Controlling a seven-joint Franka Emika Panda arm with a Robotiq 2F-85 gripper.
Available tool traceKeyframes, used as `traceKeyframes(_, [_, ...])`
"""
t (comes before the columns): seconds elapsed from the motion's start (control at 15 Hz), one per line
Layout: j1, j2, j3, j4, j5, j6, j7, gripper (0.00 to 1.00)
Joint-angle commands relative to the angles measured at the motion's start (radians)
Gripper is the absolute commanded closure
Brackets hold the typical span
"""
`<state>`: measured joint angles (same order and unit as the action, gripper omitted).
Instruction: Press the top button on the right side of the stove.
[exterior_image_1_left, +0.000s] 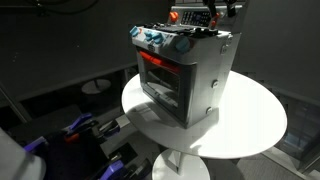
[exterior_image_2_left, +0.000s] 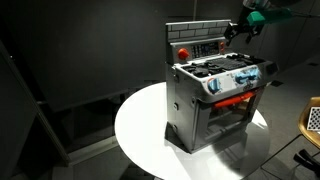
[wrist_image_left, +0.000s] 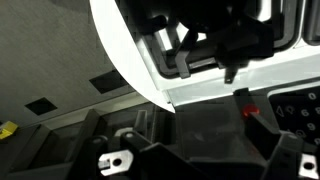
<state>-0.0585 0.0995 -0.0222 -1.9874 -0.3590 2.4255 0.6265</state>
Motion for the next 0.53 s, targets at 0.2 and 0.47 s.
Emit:
traceKeyframes(0.2, [0.043,0.066,-0.034,0.075,-0.016,0.007,0.025,0.0])
traceKeyframes(0.47, [0.055,0.086,-0.047,0.098,-0.018,0.01,0.022,0.0])
